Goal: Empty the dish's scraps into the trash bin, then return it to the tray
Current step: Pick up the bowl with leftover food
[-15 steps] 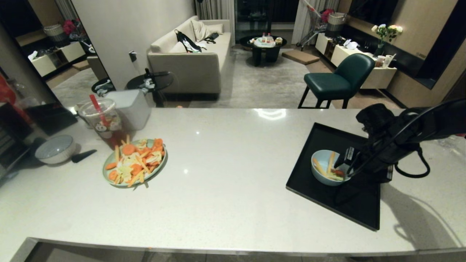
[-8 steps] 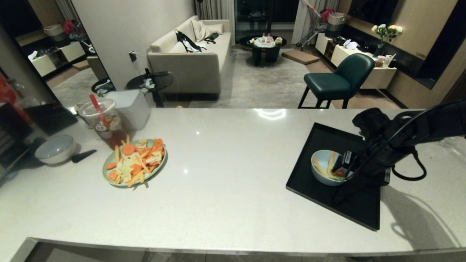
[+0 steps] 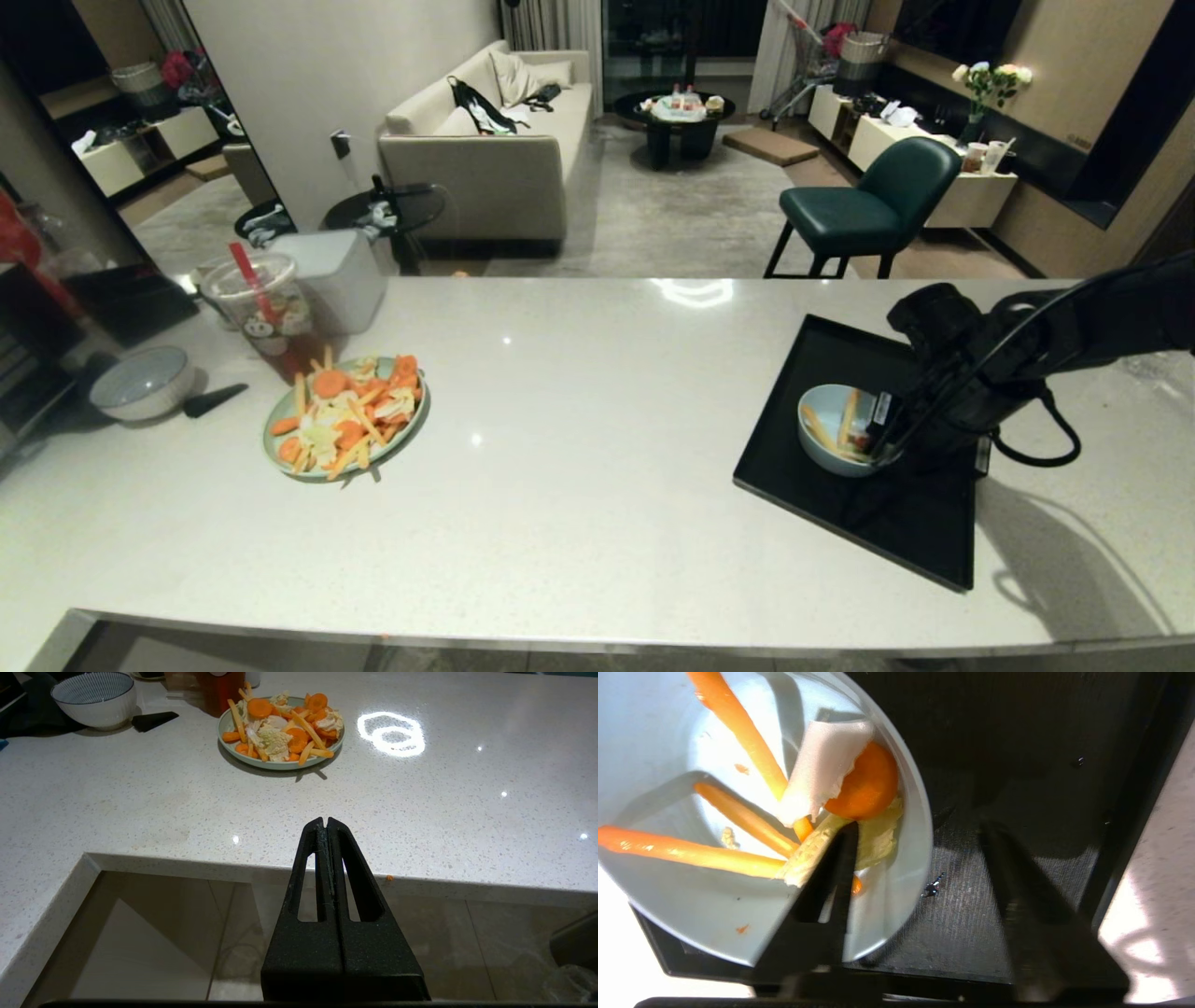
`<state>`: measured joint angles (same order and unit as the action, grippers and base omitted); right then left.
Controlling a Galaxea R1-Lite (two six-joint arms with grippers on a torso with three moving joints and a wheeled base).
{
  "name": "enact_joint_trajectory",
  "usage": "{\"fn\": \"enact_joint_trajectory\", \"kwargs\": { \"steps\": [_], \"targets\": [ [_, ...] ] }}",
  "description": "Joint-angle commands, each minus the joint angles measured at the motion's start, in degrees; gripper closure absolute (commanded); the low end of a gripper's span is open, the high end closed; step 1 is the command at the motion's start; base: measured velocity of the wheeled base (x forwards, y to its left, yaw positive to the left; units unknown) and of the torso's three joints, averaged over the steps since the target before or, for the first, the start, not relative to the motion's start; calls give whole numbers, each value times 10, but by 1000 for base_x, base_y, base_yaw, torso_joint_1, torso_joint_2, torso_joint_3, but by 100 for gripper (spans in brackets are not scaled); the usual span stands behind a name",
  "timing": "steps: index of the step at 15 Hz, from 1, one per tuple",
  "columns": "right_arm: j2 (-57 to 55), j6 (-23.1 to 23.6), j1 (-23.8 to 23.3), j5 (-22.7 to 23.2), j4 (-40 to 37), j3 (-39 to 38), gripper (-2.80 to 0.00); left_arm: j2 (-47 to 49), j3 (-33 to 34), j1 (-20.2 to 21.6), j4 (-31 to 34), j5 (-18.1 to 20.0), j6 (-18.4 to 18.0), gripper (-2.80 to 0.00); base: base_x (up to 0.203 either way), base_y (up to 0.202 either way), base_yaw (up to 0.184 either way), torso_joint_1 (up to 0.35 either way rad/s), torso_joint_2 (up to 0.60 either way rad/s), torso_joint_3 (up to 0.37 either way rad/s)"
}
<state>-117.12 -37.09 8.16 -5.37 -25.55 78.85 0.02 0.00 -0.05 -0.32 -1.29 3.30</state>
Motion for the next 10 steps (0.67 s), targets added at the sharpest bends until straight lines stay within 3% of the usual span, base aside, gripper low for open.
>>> {"fn": "enact_joint_trajectory", "kwargs": {
  "steps": [1, 10],
  "targets": [
    [-4, -9, 5, -1, -1, 0, 0, 1, 0, 0, 0, 0, 0, 0, 0, 0, 0, 0, 0, 0],
    [-4, -12, 8, -1, -1, 3, 0, 1, 0, 0, 0, 0, 0, 0, 0, 0, 0, 0, 0, 0]
  ]
}}
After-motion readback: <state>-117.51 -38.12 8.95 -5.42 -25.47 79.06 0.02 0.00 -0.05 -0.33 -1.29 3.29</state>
